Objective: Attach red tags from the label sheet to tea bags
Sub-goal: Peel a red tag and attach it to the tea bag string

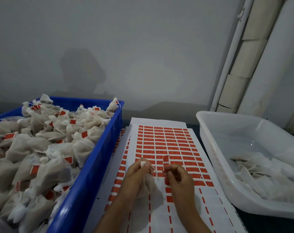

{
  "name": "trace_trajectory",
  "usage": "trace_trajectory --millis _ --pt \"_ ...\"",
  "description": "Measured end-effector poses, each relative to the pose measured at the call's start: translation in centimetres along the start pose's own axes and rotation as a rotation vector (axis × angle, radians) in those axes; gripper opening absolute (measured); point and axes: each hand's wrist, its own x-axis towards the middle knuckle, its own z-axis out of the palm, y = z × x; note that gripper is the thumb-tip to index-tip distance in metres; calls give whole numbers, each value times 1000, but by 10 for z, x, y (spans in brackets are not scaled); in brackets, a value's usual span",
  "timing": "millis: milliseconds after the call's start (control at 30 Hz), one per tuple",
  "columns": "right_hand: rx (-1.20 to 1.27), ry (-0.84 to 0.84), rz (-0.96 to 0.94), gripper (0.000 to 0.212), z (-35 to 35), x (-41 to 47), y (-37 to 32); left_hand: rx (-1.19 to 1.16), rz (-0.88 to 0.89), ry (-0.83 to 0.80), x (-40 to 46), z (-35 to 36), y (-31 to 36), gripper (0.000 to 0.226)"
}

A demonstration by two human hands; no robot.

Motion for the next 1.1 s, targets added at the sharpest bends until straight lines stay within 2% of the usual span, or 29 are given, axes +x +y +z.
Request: trace_trajectory --millis 67,133,167,233,333,600,700,833,1100 --pt "9 -24 -13 23 0 0 -4 -79 23 -42 0 -3 4 17" --pt "57 -68 -11 10 0 0 -7 -17 38 -71 0 -2 3 19" --pt "99 -105 4 10 0 0 -10 32 45 -75 1 0 2 20" --pt "170 -159 30 26 0 -2 -10 128 65 -85 1 4 -4 22" --pt "191 -178 28 23 0 -4 -12 176 78 -114 0 7 -9 23" --pt "156 -136 -13 17 -1 -1 -11 238 141 -157 0 7 -12 17" --pt "107 -104 -7 1 0 0 -10 265 166 -153 0 7 -13 12" --pt "43 -56 -62 15 -1 0 -10 278 161 -148 -1 8 -13 13" --pt "116 52 -2 5 -4 2 -9 288 156 -108 -1 9 -14 14"
